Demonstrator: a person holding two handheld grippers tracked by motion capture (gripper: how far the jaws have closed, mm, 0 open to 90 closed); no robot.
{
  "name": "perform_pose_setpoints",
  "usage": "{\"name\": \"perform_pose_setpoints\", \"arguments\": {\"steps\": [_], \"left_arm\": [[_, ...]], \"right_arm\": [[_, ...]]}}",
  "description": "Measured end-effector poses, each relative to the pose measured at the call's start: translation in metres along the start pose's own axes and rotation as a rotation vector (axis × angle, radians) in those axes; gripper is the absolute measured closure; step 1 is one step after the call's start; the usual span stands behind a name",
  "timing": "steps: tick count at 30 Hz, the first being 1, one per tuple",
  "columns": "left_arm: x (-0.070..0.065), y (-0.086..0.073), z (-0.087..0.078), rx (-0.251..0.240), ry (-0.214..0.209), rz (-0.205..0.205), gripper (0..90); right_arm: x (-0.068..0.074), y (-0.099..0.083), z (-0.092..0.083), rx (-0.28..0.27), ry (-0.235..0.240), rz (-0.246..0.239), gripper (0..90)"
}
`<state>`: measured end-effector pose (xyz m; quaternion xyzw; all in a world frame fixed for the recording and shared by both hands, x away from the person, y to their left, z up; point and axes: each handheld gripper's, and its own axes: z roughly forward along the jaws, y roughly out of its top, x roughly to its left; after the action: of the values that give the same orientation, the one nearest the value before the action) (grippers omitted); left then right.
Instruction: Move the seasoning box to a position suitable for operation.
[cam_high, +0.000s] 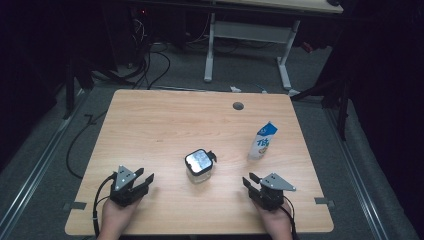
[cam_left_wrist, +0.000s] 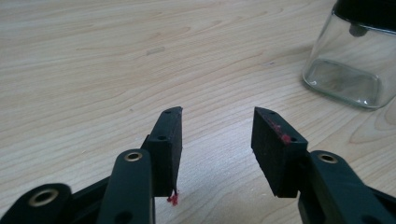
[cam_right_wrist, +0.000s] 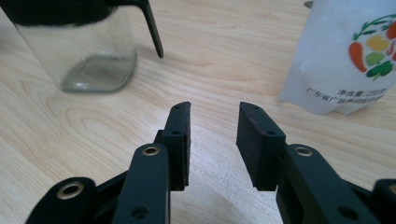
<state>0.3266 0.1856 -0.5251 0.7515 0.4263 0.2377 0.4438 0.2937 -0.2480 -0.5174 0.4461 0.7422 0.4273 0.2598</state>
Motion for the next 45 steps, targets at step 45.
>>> {"name": "perform_pose_setpoints", "arguments": {"steps": [45], "left_arm": [[-0.027, 0.035, 0.054, -0.024, -0.141, -0.026, 80.3]], "right_arm": [[0.009, 0.001, 0.002, 0.011, 0.028, -0.026, 64.7]]}}
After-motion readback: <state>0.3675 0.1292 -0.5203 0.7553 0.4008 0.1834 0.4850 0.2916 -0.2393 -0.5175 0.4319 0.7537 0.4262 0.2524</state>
